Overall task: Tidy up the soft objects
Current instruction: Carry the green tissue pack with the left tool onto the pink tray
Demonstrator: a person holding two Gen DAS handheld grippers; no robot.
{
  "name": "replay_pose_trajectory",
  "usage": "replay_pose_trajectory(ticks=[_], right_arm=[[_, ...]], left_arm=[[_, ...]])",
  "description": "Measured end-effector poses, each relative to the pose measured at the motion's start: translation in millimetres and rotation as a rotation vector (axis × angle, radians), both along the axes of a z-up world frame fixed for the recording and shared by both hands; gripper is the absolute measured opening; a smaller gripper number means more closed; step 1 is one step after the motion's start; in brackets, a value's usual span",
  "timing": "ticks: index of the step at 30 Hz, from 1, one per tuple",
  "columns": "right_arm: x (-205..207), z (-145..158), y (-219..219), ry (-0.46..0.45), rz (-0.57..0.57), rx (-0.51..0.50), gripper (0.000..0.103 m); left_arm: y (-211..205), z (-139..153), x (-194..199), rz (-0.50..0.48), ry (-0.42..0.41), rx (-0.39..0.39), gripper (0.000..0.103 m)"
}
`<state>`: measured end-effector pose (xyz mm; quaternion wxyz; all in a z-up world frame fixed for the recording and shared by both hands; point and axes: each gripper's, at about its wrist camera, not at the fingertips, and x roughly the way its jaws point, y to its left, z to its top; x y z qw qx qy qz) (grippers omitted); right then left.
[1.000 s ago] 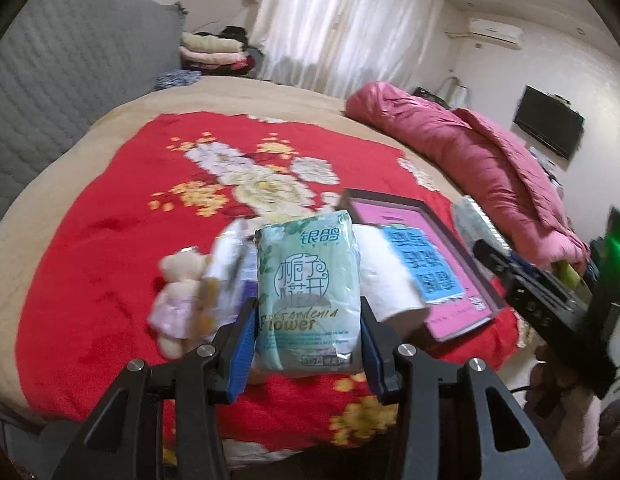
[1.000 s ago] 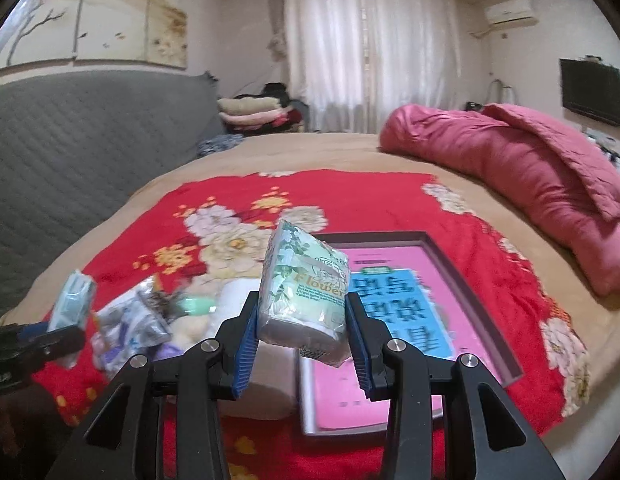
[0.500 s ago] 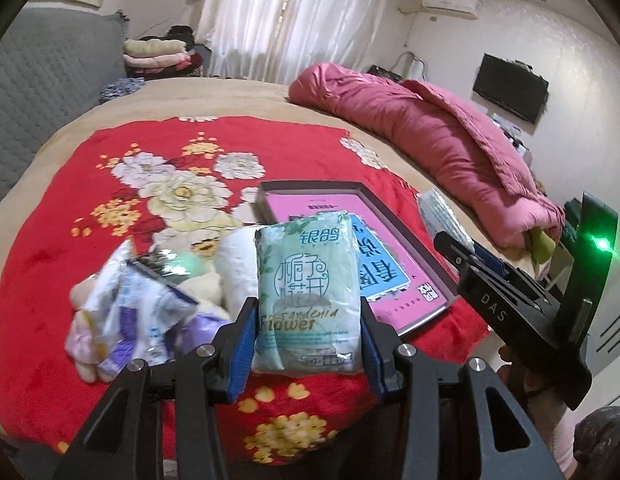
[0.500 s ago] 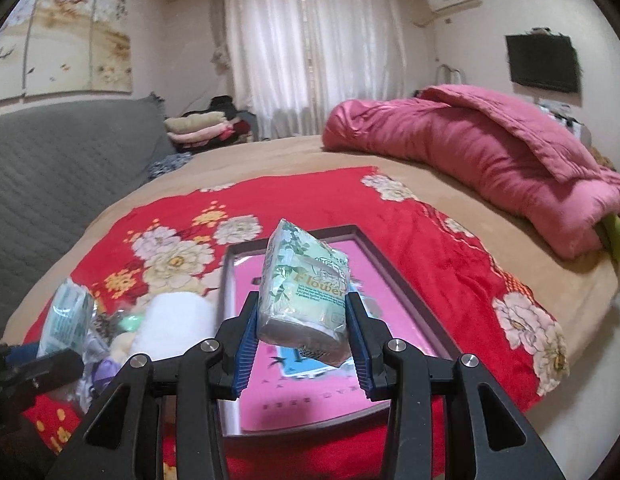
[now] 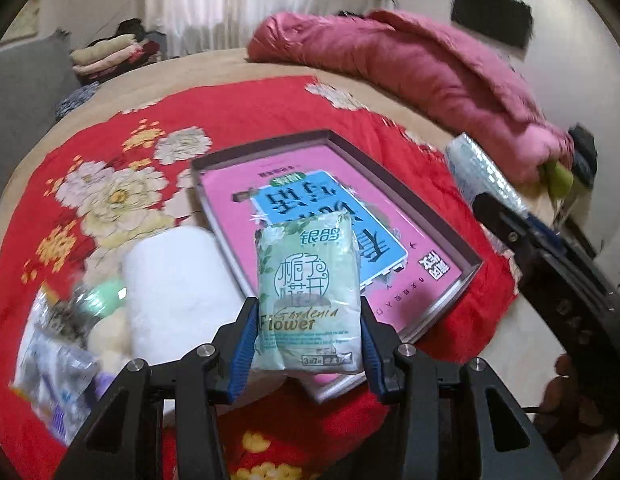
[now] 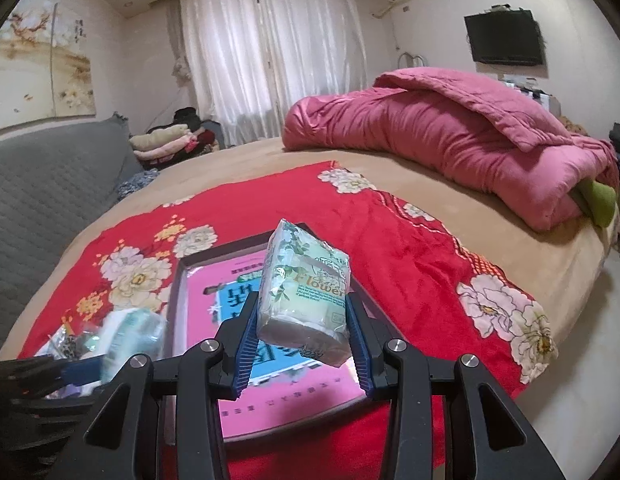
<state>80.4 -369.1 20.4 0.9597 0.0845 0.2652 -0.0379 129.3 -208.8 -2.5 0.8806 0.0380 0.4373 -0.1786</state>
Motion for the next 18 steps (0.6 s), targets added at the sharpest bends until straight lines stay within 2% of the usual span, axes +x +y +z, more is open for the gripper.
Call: replay_pose_trajectory(ticks=[9, 18], right_arm=[[15, -26, -23, 0.091, -0.006, 0.045, 0.043], [30, -41, -25, 0.154, 0.012, 0.065, 0.043]], left_arm=[[-39, -33, 19, -0.122, 0.053, 0.099, 0.046], [-50, -50, 27, -0.143, 0.104, 0.124, 0.047]])
